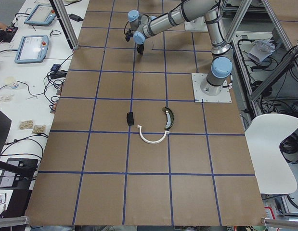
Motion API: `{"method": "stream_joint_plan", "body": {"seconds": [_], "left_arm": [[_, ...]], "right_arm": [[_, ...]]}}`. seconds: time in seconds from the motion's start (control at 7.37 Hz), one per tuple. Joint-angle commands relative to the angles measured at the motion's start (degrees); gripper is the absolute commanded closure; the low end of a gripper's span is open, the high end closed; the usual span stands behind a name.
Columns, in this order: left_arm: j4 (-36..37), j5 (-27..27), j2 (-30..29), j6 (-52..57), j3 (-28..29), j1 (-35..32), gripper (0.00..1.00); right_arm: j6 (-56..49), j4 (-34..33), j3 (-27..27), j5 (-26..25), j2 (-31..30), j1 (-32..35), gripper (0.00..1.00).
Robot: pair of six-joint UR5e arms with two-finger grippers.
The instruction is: Place bearing gear from tray to pile
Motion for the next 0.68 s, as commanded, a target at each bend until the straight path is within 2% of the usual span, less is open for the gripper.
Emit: {"method": "stream_joint_plan", "body": {"seconds": [0.0,0.27,0.41,0.54], "left_arm": [[-0.52,0.00,0.15,0.12,0.15,-0.47,1.00],[-0.87,0.35,2.43,0.12,0.59,0.14,1.00],[-3.74,0.79,3.49,0.38,1.99,1.19,1.00],[-9.95,3.14,5.15,1.43,4.44,5.29,1.00]], "right_arm": [[15.51,13.30,0.04,0.66,-12.38,8.27,0.85],[34.92,26.05,0.21,0.84,-21.45,21.00,0.84],[46.85,29.59,0.21,3.36,-22.71,28.38,0.84],[56.63,29.88,0.21,5.56,-23.42,34.89,0.84]]}}
